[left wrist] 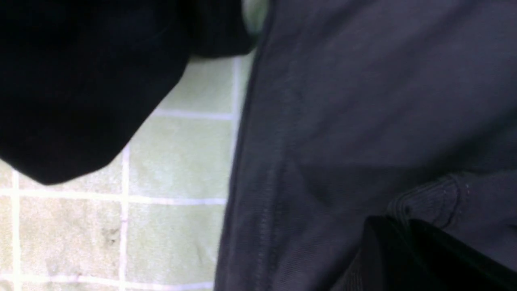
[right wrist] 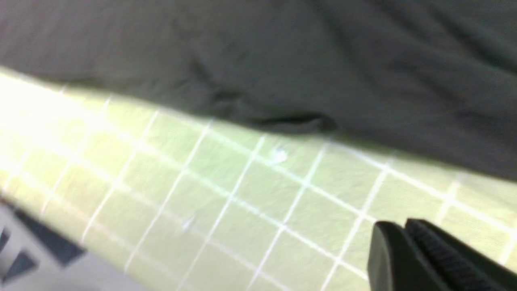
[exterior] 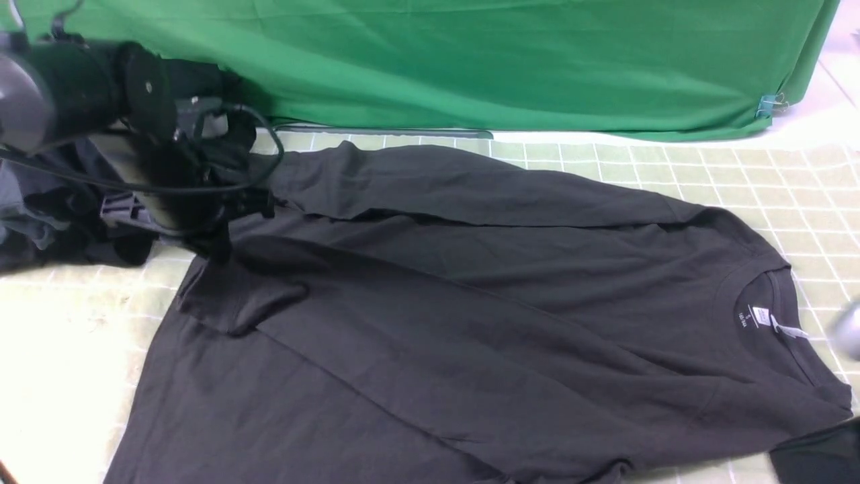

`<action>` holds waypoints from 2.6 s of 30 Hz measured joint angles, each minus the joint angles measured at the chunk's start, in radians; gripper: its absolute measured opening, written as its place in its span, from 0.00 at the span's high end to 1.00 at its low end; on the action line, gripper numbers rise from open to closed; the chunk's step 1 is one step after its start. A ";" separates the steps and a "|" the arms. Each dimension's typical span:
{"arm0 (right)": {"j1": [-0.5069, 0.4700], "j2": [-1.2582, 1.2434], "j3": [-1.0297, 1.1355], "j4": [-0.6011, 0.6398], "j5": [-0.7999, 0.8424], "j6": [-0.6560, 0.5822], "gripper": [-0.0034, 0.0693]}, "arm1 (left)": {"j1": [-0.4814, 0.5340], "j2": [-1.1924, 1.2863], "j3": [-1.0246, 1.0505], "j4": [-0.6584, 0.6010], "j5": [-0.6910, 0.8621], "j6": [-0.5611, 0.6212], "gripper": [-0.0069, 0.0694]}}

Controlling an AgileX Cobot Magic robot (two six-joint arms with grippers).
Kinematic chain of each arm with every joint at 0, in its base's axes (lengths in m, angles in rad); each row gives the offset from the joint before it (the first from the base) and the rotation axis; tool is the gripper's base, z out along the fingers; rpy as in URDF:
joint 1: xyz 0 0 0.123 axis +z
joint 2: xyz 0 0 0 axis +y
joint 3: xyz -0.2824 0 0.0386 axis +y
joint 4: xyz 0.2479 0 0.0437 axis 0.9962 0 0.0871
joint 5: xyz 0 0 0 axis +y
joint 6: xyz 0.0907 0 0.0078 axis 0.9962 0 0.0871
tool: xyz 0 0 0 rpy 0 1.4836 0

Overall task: Fold a long-sleeved shirt over a green coffee tablecloth.
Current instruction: 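Fold the left side of the black T-shirt inward over its body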

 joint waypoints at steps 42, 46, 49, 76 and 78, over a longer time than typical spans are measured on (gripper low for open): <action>0.238 0.481 0.092 -0.035 -0.356 -0.036 0.95 | 0.021 -0.032 -0.015 -0.031 0.084 0.050 0.89; 0.238 0.446 0.117 -0.036 -0.386 0.003 0.94 | 0.021 -0.038 -0.016 -0.031 0.086 0.059 0.89; 0.238 0.459 0.089 -0.036 -0.400 0.035 0.82 | 0.021 -0.038 -0.016 -0.026 0.075 0.060 0.89; 0.238 0.556 0.014 -0.044 -0.325 0.026 0.95 | 0.021 -0.038 -0.016 -0.026 0.074 0.065 0.89; 0.238 0.501 0.070 -0.045 -0.322 0.034 0.95 | 0.021 -0.038 -0.016 -0.026 0.083 0.080 0.89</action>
